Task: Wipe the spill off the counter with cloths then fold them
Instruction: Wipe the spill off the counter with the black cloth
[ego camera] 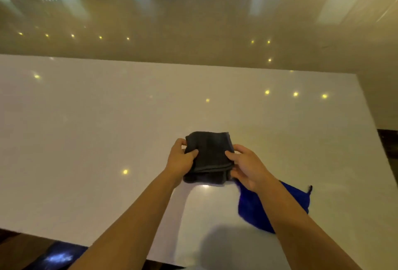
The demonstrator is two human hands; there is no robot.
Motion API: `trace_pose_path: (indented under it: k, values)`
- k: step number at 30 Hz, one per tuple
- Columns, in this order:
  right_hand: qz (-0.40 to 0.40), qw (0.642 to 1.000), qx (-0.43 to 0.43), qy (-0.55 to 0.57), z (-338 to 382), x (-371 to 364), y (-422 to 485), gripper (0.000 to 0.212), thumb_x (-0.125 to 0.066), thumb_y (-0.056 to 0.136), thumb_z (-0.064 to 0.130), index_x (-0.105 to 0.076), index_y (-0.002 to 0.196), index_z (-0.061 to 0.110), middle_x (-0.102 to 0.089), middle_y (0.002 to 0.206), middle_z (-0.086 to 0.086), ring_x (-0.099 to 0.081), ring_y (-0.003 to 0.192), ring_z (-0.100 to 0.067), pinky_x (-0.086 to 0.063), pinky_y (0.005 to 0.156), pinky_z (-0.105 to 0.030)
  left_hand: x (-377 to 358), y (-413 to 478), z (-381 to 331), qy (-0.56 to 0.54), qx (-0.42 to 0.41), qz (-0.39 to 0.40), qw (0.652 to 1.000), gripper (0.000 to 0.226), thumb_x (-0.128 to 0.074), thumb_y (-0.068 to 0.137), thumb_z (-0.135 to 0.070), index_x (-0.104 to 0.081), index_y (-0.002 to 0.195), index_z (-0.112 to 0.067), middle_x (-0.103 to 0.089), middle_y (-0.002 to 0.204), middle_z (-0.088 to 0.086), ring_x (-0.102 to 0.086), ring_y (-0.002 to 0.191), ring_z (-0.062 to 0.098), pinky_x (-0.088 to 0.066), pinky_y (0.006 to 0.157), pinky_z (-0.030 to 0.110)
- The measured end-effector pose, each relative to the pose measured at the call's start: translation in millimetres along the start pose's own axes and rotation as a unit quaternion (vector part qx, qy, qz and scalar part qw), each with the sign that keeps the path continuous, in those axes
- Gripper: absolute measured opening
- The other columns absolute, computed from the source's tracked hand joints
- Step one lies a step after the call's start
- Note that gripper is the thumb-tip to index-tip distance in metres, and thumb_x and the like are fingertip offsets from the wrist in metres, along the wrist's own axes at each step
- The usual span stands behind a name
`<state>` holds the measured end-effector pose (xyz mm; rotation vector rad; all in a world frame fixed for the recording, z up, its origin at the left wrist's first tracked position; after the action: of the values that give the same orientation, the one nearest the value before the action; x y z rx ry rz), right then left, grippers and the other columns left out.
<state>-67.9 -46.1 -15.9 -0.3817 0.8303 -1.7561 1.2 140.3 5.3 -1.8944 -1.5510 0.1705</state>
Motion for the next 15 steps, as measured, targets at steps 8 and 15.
trace_pose_path:
  k: [8,15]
  values:
    - [-0.121,0.990,0.054,0.058,45,180,-1,0.022,-0.050,0.102,0.007,-0.061,0.121,0.007,-0.068,0.113,-0.018,-0.067,0.101,-0.033,-0.058,0.081,-0.046,-180,27,-74,-0.019,-0.034,0.069,0.997,0.035,-0.065,0.092,-0.012,-0.051,0.123,-0.018,-0.063,0.128,0.015,-0.062,0.113,0.032,-0.053,0.100,0.048]
    - [-0.317,0.943,0.009,-0.102,-12,243,-23,0.036,-0.061,0.094,0.009,-0.056,0.129,0.010,-0.062,0.116,-0.009,-0.057,0.097,-0.023,-0.051,0.083,-0.035,-181,11,-5,0.184,-0.006,-0.021,0.983,0.051,-0.068,0.089,-0.037,-0.052,0.128,-0.009,-0.062,0.127,0.014,-0.060,0.107,0.026,-0.044,0.087,0.032]
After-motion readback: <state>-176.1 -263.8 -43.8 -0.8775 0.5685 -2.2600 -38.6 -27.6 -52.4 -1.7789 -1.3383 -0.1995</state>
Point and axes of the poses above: each hand's wrist, its own y-axis towards the middle knuckle, its own x-axis out of the back of the hand, z = x × y, the point moved 5 cm from there along y, towards the middle knuckle
